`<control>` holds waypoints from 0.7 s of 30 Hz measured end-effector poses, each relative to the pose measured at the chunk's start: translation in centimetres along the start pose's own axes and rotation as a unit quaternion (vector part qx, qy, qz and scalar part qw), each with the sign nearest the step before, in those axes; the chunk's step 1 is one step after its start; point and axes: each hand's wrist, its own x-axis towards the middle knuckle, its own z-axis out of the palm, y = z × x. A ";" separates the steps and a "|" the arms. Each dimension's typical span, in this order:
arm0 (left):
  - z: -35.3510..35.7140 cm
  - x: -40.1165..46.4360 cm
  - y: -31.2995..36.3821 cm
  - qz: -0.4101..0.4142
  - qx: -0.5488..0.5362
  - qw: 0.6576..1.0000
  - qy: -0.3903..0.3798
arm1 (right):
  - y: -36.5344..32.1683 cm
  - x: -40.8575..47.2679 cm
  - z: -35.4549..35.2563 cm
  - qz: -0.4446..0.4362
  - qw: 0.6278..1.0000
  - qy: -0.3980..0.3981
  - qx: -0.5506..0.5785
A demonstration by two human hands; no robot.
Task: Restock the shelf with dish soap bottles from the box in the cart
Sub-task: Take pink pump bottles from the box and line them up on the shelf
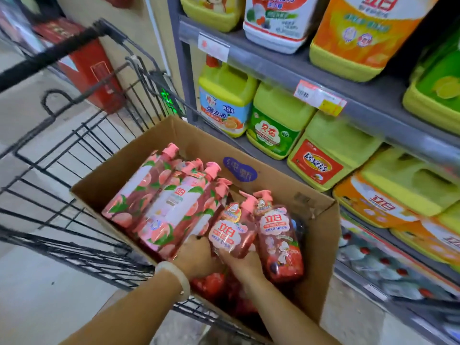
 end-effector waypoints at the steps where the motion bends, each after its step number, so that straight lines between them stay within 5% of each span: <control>1: 0.1 0.0 0.0 -0.012 -0.011 1.000 0.008 | 1.3 1.4 0.6 0.006 1.000 0.014 0.017; 7: -0.2 0.0 -0.1 -0.019 -0.057 0.998 0.008 | -2.1 -0.8 0.2 0.055 0.994 0.033 0.093; 11: -0.4 0.2 1.7 0.052 -0.078 0.996 -0.002 | -2.1 -0.9 0.2 0.053 0.993 0.064 0.085; 21: -1.8 2.0 0.5 0.035 -0.183 0.979 -0.088 | -1.6 -0.7 -4.1 0.053 0.989 -0.059 0.126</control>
